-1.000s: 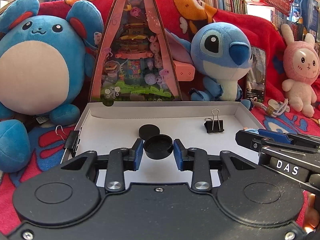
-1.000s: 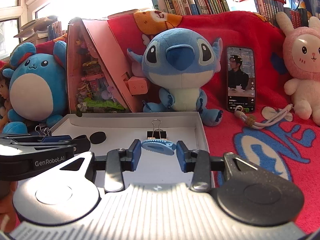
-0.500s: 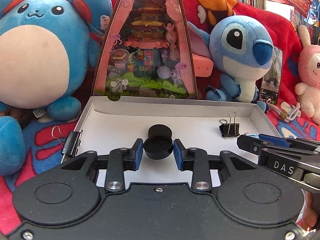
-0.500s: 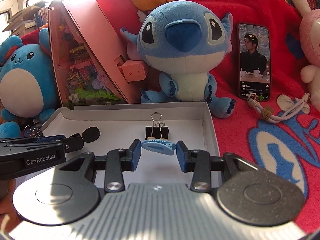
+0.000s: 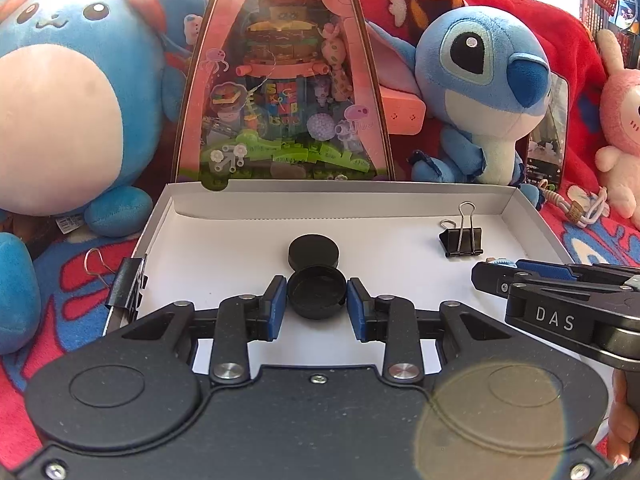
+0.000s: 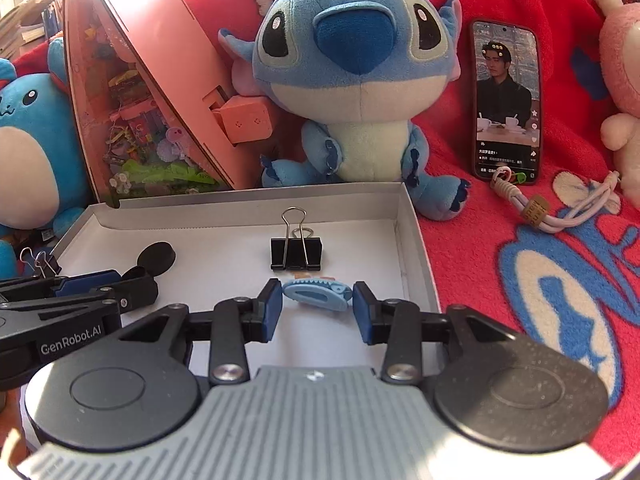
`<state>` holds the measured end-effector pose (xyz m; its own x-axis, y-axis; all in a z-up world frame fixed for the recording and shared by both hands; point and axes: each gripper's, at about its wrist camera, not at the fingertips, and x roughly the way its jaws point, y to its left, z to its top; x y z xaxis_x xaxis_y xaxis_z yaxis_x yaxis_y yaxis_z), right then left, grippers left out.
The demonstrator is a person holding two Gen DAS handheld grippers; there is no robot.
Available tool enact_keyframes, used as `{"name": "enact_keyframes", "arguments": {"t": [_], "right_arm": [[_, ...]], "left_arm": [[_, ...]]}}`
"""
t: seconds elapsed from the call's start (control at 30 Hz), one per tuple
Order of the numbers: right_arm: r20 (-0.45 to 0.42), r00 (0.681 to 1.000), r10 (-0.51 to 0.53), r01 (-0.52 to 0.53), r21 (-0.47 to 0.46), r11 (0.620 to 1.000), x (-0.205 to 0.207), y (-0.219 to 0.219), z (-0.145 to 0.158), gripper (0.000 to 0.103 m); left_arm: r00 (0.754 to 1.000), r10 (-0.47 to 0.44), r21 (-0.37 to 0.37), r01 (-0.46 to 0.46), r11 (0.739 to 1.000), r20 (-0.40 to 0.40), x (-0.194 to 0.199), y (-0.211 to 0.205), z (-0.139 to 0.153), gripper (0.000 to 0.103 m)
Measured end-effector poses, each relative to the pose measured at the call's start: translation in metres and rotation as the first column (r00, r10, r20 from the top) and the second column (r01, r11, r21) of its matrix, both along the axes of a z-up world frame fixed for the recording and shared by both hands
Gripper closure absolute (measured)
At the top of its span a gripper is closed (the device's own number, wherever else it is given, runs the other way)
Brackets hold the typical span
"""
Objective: Organize rigid objects
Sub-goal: 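Open the left tool to drop the cup in the box while the right releases the clip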
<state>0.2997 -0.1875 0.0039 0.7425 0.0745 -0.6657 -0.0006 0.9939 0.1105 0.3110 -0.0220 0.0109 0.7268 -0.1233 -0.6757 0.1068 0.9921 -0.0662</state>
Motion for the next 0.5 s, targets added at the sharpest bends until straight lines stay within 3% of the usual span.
{"name": "enact_keyframes", "arguments": {"t": [0.5], "right_arm": [[0.006,1.000,0.005,-0.005,-0.027,1.000,0.0008,0.0037,-0.0001,0.057]], "left_arm": [[1.000,0.000,0.008,0.000,1.000,0.005,-0.0004,-0.0009,-0.0007,0.071]]}}
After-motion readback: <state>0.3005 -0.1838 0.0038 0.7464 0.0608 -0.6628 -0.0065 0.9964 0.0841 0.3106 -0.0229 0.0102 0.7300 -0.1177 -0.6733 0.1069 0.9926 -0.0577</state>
